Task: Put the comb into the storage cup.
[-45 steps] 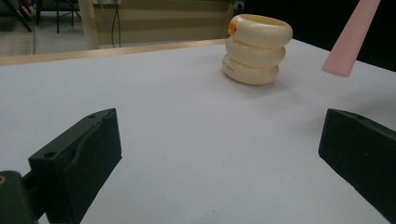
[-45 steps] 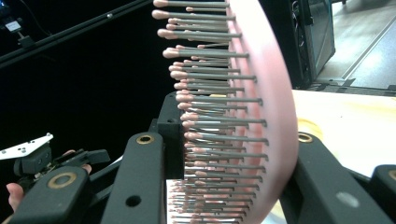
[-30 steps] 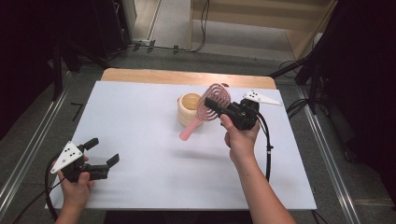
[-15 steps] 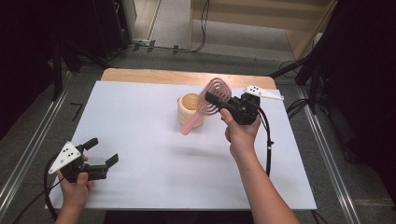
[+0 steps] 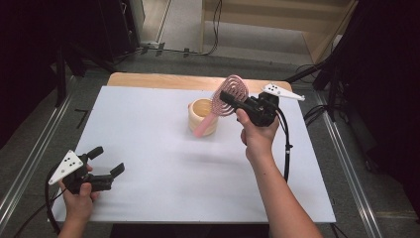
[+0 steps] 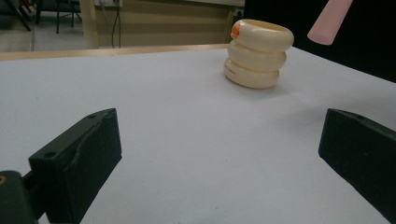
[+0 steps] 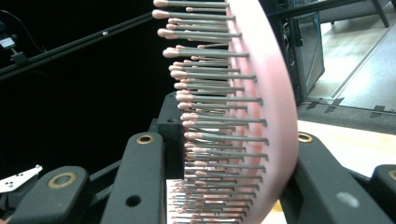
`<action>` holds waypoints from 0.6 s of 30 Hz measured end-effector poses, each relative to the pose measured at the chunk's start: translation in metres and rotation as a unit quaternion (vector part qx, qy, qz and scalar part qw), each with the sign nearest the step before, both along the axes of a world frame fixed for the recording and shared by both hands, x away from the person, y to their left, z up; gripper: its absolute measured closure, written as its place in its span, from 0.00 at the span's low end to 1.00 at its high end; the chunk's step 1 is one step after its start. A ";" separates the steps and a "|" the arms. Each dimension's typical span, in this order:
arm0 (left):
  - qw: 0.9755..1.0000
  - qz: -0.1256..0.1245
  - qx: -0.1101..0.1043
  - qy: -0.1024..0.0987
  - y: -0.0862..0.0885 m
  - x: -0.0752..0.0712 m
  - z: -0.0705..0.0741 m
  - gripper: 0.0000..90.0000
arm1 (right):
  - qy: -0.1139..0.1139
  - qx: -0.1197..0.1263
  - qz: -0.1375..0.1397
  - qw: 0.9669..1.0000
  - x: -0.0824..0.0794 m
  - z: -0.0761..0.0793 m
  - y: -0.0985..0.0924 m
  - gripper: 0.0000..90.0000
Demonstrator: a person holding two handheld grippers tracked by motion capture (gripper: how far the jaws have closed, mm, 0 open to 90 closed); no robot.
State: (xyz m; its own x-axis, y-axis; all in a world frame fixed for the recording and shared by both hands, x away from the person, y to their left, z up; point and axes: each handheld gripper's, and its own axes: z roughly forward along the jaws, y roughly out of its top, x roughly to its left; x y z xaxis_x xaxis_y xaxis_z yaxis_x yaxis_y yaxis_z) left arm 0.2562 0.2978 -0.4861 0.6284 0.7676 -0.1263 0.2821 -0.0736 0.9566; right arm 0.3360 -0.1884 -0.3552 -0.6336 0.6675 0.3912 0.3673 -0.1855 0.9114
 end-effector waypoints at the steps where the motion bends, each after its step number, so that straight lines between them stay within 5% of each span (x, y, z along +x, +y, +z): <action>1: 1.000 0.000 0.000 0.000 0.000 0.000 0.000 0.00 | -0.002 0.000 -0.001 1.000 0.001 0.002 0.000 0.69; 18: 1.000 -0.002 0.000 0.000 0.000 0.000 0.000 0.00 | -0.011 0.004 -0.008 1.000 0.010 0.009 -0.003 0.69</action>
